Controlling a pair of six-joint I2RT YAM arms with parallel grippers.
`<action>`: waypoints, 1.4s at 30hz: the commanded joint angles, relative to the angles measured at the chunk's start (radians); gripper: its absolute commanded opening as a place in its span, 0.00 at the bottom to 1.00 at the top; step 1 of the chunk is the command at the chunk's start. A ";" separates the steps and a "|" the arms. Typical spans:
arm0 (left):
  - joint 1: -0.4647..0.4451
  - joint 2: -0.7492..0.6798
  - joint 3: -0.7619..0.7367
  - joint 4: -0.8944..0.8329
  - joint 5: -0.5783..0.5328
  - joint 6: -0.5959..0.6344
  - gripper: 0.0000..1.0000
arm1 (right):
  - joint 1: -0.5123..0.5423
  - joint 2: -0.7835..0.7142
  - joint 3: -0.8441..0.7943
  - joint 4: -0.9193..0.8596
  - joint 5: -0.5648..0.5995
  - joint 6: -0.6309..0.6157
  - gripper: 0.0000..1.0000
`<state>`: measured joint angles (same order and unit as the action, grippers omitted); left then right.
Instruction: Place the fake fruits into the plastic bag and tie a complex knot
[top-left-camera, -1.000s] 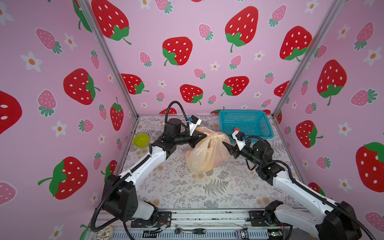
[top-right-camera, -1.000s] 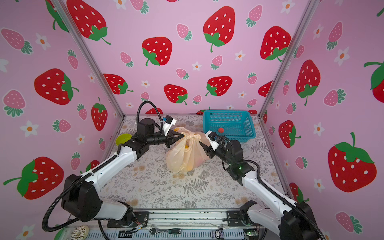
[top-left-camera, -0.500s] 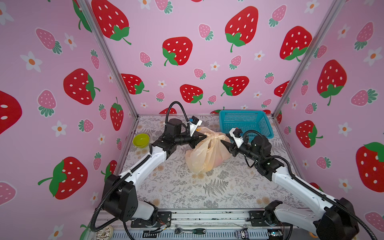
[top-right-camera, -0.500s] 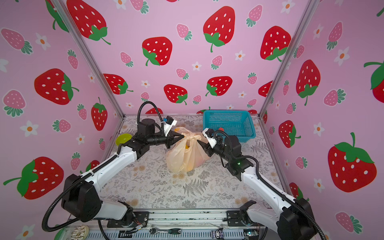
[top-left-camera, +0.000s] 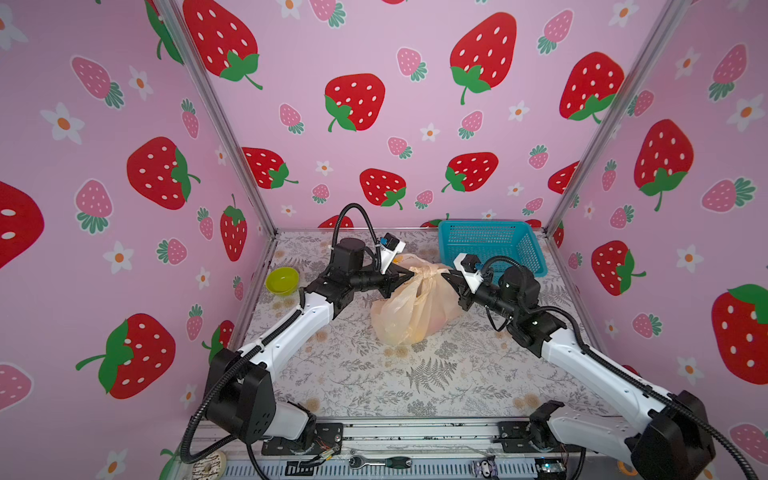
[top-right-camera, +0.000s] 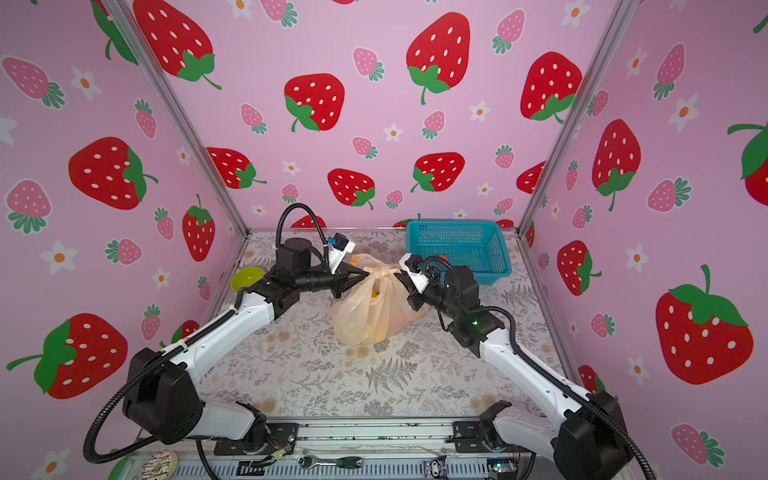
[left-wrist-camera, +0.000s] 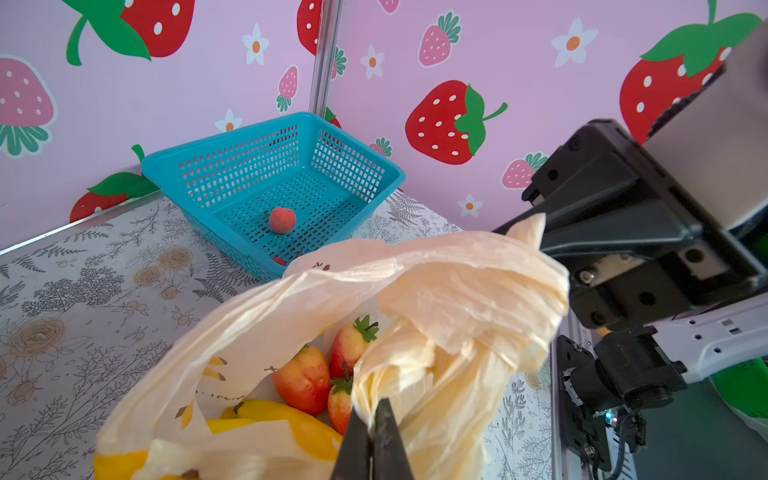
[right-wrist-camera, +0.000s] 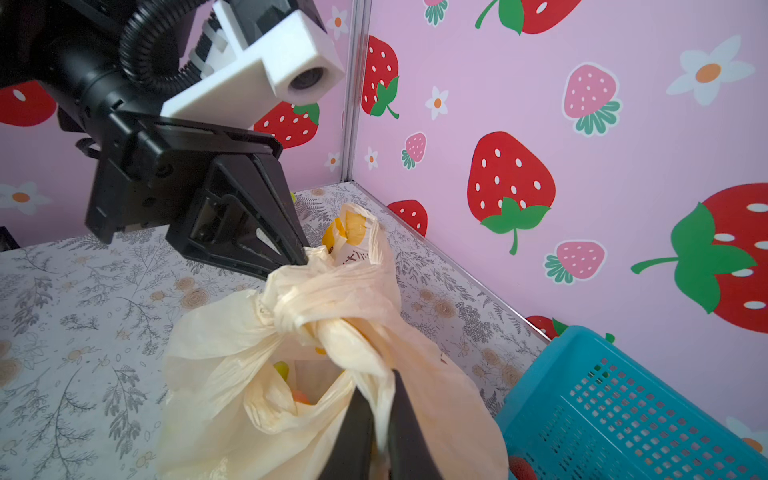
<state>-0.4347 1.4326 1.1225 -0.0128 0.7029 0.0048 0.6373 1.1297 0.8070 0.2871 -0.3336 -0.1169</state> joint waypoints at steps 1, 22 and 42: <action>-0.006 -0.025 0.023 -0.004 -0.022 0.018 0.00 | 0.006 -0.037 -0.002 -0.025 0.041 0.003 0.07; -0.005 -0.079 -0.002 0.004 -0.166 -0.008 0.00 | 0.008 -0.010 0.027 -0.200 0.183 0.098 0.09; 0.002 -0.107 -0.040 -0.022 -0.387 -0.023 0.00 | 0.006 0.004 0.021 -0.327 0.279 0.154 0.00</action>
<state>-0.4423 1.3518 1.0809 -0.0246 0.4225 -0.0101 0.6434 1.1271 0.8143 0.0277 -0.1146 0.0116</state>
